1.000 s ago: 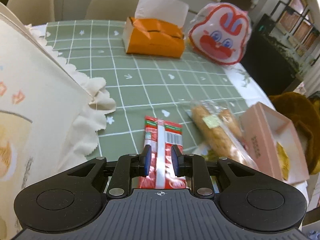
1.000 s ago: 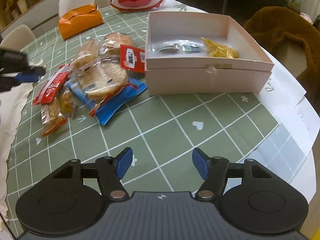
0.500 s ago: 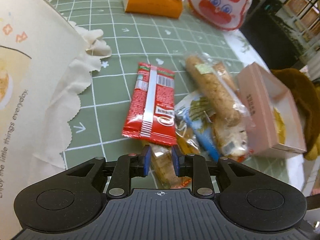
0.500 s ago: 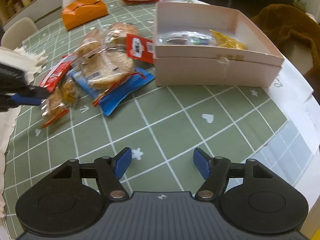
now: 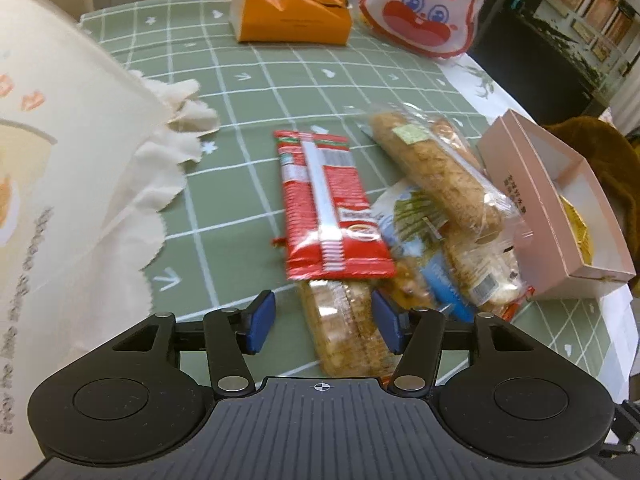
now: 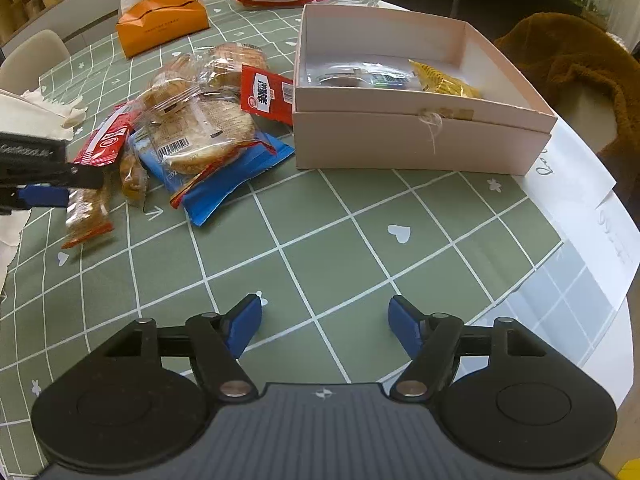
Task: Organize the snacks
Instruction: 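Grasp the clear bag of breadsticks with the left gripper, then grasp the red wafer packet with the right gripper while the left gripper holds the breadsticks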
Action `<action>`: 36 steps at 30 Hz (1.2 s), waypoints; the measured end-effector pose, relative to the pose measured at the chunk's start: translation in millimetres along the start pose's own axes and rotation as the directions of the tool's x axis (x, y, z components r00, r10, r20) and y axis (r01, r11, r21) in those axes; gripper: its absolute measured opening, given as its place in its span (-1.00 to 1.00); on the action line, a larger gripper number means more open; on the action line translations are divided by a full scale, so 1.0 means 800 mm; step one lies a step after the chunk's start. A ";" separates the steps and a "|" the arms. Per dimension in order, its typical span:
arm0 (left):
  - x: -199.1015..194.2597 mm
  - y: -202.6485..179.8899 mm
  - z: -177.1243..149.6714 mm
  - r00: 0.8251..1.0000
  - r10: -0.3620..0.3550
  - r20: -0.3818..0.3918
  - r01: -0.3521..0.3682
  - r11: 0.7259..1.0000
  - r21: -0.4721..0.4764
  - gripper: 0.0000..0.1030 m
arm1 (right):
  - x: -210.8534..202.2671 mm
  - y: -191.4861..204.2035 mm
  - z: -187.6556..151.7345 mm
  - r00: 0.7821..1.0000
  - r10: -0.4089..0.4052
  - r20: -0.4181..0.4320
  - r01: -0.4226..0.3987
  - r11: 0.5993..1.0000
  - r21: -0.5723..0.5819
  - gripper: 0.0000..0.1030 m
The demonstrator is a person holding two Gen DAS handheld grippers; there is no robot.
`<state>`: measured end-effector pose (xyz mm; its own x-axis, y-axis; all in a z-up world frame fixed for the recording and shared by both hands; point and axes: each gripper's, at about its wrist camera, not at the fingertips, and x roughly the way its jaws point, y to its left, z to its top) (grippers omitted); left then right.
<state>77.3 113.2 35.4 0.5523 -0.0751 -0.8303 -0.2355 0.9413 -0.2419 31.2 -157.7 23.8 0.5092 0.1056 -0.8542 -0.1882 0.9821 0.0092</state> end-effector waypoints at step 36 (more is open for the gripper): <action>-0.052 0.044 -0.070 0.991 -0.135 -0.023 0.134 0.989 -0.057 -0.36 | 0.070 0.249 0.210 0.976 0.206 -0.066 -0.215 0.904 -0.369 0.43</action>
<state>1.3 131.0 33.5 0.5605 -0.2091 -0.8013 -0.2052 0.9024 -0.3790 163.1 69.7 65.3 0.4034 0.2947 -0.8663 -0.5896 0.8077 0.0002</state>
